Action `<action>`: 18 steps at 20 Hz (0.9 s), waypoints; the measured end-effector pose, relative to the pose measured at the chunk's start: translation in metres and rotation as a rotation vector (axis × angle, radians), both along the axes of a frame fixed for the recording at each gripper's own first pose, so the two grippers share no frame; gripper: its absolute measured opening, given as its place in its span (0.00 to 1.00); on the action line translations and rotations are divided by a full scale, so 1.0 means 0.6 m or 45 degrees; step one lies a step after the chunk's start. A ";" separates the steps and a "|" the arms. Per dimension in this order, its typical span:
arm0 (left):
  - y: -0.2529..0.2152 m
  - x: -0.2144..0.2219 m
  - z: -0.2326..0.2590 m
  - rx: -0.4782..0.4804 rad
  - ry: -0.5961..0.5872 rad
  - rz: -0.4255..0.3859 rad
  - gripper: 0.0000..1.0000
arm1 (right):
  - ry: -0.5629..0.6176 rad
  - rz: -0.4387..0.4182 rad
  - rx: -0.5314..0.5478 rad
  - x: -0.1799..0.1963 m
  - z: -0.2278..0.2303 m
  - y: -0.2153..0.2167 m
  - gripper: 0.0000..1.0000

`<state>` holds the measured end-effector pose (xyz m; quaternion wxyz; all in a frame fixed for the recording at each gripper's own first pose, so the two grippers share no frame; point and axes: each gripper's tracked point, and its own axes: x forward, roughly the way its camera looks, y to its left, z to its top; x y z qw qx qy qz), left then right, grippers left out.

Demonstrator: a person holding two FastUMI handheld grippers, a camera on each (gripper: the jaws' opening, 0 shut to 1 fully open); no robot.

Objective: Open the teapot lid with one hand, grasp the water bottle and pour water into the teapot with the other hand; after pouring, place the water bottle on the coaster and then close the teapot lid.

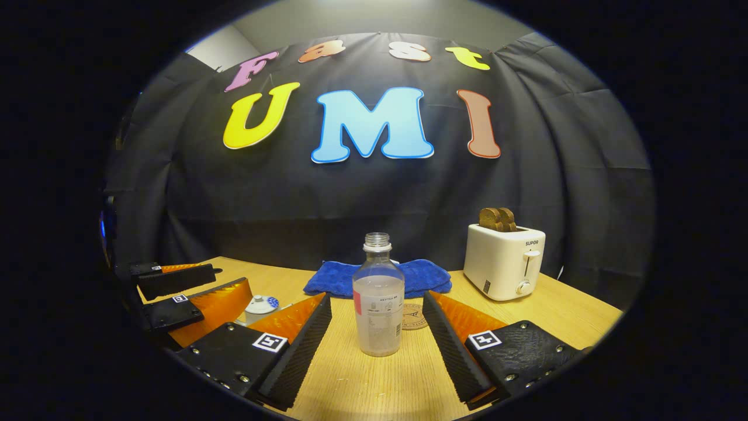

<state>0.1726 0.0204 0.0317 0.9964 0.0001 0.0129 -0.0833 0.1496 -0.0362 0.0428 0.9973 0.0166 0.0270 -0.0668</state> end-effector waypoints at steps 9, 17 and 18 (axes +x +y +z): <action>-0.003 0.079 -0.049 -0.024 0.039 -0.076 0.95 | 0.026 -0.002 0.019 0.067 -0.029 -0.009 0.97; 0.004 0.094 -0.072 -0.030 0.053 -0.100 0.93 | 0.065 0.009 -0.029 0.082 -0.063 0.000 0.97; 0.000 0.097 -0.074 -0.027 0.054 -0.110 0.92 | 0.068 0.009 -0.033 0.082 -0.064 -0.001 0.97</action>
